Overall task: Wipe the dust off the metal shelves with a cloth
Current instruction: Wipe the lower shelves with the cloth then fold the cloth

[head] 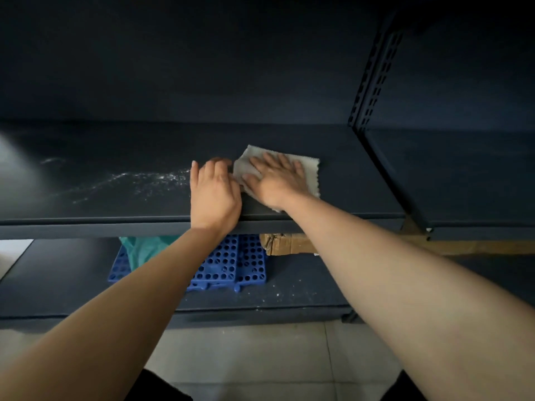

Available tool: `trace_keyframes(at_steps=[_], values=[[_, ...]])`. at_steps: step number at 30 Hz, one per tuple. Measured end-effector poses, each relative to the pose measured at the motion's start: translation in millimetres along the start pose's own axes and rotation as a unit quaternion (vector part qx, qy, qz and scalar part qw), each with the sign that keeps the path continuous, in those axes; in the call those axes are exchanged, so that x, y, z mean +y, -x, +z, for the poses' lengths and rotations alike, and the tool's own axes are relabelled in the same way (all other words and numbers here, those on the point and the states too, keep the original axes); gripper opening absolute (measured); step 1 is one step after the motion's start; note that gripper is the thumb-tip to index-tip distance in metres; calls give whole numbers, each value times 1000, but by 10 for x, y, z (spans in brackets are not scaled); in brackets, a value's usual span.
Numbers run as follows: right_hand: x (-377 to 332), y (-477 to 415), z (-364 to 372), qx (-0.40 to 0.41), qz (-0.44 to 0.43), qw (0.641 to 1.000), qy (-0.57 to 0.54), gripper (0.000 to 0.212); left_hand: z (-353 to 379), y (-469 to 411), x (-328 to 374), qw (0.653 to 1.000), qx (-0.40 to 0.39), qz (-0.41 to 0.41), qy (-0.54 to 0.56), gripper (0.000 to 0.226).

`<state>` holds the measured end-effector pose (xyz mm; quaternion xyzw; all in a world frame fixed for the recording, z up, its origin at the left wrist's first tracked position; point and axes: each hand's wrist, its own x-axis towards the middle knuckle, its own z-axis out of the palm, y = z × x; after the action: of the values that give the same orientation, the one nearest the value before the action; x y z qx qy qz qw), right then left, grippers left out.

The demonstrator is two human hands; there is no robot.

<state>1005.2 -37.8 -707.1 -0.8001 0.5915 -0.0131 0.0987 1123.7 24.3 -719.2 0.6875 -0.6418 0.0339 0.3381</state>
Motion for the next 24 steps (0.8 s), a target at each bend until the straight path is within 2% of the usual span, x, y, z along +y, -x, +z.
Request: trace_keyframes(at_steps=[6, 10, 13, 19, 24], values=[[582, 229, -84, 7, 139, 990, 13, 61, -15, -49, 43, 997, -26, 66, 10, 41], [386, 295, -44, 8, 186, 982, 15, 61, -102, -42, -127, 995, -30, 100, -2, 46], [32, 240, 6, 12, 176, 984, 19, 62, -194, -54, -347, 992, -34, 116, -19, 49], [-781, 2, 132, 0, 116, 993, 16, 62, -397, -144, -830, 995, -30, 84, -51, 51], [-937, -65, 153, -2, 109, 994, 18, 62, -412, -193, -973, 995, -46, 72, -45, 44]])
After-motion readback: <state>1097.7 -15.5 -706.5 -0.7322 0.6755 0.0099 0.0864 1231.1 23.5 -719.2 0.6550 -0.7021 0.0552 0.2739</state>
